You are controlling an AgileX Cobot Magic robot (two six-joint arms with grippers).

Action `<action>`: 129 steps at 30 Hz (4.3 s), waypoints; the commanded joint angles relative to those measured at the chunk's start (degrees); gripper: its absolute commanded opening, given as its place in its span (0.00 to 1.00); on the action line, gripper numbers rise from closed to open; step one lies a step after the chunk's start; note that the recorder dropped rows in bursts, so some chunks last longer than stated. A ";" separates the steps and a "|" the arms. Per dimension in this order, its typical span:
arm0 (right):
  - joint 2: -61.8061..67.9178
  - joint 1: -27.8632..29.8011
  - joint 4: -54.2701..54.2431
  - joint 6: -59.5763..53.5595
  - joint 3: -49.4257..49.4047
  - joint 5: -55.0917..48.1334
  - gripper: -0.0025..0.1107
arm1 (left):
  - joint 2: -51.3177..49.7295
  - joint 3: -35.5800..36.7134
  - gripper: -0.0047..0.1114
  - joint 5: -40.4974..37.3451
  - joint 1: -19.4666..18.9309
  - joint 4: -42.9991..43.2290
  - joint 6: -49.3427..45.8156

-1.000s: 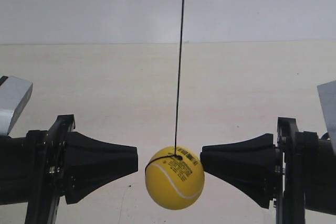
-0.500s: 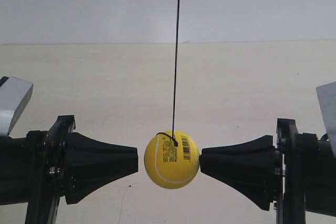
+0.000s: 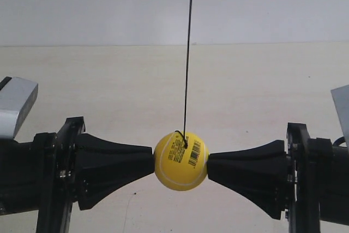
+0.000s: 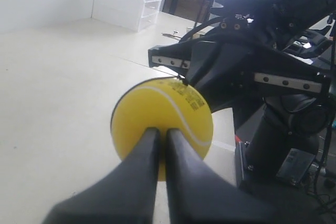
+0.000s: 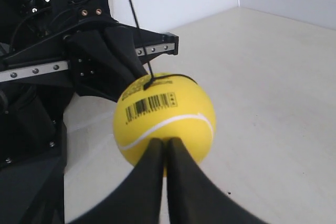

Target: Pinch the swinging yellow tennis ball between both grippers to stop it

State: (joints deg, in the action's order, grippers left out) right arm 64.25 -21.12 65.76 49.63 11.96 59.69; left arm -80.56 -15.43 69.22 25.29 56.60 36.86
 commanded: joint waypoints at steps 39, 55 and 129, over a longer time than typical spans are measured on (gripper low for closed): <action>-0.27 -0.03 0.54 -0.02 0.08 0.94 0.02 | 0.16 -0.28 0.08 0.74 0.70 0.07 -0.49; -8.04 -0.03 -2.61 1.42 0.08 -15.27 0.02 | 0.16 -0.18 0.08 -3.19 0.48 -3.72 -0.49; -58.94 -0.03 -3.72 22.16 -3.26 -39.58 0.02 | 80.56 3.09 0.08 -81.23 -5.19 -53.84 -19.65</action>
State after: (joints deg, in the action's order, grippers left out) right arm 5.74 -21.12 62.12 72.03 8.87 20.15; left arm -0.69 -12.47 -11.97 22.80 7.09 17.91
